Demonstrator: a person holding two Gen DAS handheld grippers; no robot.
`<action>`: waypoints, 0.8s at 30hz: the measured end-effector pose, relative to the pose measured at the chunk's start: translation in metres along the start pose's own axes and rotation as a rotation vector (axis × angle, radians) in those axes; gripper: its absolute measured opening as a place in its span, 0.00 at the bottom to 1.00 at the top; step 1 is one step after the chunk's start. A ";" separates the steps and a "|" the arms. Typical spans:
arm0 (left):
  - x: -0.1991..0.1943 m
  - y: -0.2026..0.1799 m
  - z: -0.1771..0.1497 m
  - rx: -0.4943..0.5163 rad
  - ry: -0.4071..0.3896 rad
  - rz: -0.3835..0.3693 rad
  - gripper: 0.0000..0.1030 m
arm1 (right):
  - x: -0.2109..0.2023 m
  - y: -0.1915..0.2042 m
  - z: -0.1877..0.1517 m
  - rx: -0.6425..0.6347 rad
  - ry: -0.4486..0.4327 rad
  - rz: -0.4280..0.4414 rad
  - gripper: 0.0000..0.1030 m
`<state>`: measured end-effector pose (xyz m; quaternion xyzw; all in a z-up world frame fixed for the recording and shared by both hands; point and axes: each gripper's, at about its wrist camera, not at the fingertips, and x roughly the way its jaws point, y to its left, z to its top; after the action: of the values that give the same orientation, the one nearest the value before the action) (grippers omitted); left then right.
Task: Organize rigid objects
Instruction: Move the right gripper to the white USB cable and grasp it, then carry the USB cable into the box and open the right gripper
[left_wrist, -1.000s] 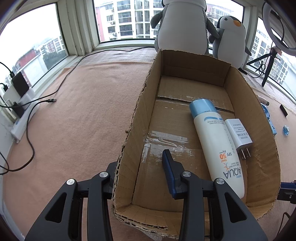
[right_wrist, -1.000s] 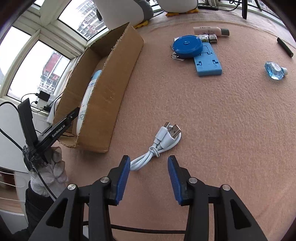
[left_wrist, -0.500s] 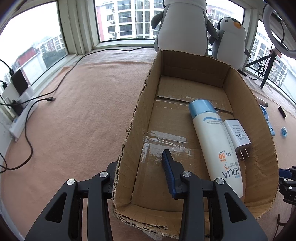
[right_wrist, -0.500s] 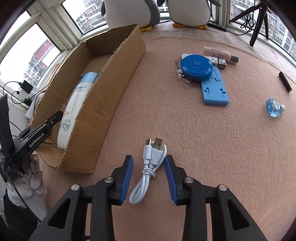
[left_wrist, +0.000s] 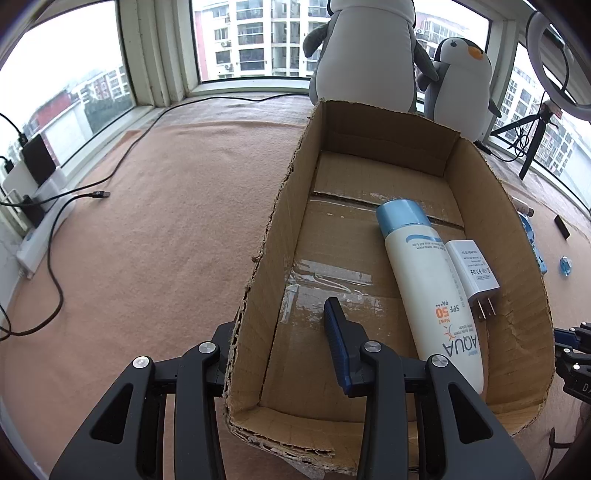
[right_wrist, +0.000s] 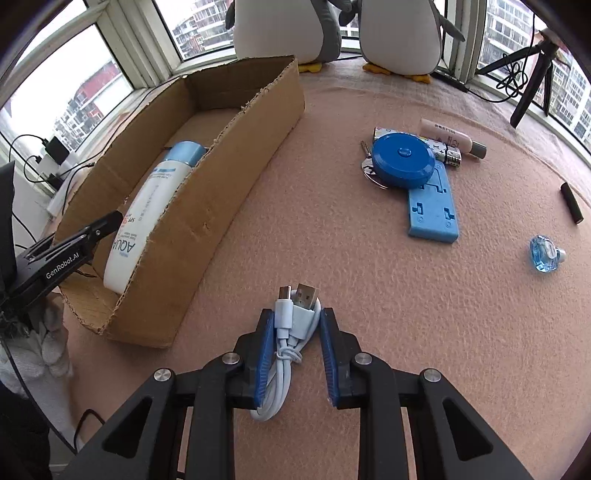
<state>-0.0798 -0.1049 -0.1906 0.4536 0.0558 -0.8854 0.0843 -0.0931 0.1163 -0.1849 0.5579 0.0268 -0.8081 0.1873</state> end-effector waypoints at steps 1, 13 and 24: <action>0.000 0.000 0.000 0.000 0.000 0.000 0.35 | -0.001 -0.002 -0.001 0.005 -0.003 0.004 0.21; 0.000 0.000 0.000 -0.001 0.000 0.000 0.35 | -0.034 -0.005 0.011 0.047 -0.099 0.060 0.21; 0.000 0.000 0.000 -0.001 0.000 0.000 0.35 | -0.074 0.023 0.057 0.000 -0.239 0.129 0.21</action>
<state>-0.0800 -0.1053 -0.1905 0.4538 0.0562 -0.8853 0.0845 -0.1138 0.1011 -0.0923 0.4582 -0.0314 -0.8550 0.2409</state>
